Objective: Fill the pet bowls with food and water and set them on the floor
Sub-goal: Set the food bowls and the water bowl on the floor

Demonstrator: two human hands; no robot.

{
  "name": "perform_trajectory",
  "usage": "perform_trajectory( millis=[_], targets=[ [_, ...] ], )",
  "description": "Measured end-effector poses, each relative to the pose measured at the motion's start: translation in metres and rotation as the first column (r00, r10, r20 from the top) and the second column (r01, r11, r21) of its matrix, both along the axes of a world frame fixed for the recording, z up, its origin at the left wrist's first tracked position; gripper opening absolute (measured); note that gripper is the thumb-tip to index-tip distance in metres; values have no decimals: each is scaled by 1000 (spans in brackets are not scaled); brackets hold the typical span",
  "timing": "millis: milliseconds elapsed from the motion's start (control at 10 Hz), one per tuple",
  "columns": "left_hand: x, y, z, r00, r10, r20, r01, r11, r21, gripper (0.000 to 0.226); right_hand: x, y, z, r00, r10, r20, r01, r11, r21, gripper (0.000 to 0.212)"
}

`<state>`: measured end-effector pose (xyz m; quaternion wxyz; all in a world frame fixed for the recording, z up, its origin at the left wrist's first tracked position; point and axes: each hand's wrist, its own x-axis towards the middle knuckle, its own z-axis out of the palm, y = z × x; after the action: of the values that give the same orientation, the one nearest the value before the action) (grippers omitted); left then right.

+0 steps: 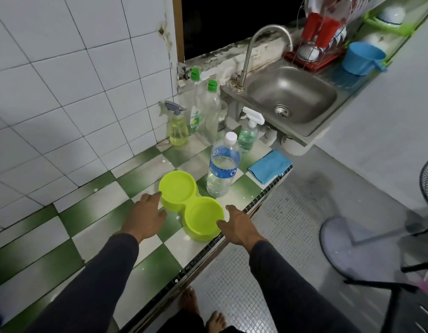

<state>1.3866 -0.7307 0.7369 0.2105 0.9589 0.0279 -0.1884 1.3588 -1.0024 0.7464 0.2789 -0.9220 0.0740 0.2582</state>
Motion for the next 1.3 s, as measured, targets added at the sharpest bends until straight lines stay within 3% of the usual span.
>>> perform_trajectory(
  millis=[300, 600, 900, 1200, 1300],
  targets=[
    [39, 8, -17, 998, 67, -12, -68, 989, -133, 65, 16, 18, -30, 966, -226, -126, 238, 967, 86, 68],
    [70, 9, -41, 982, 178, -57, -186, 956, -225, 60, 17, 24, -47, 911, -349, -221, 384, 912, 141, 60],
    [97, 11, -60, 983, 161, -88, -177, 962, -210, 53, 22, 29, -59, 847, -472, -242, 516, 840, 167, 45],
    [118, 13, -68, 992, 103, -69, -119, 947, -298, 51, 23, 30, -69, 837, -488, -247, 523, 846, 102, 35],
    [122, 13, -71, 993, 103, -59, -117, 945, -307, 50, 20, 28, -66, 844, -473, -252, 519, 839, 163, 31]
  ],
)
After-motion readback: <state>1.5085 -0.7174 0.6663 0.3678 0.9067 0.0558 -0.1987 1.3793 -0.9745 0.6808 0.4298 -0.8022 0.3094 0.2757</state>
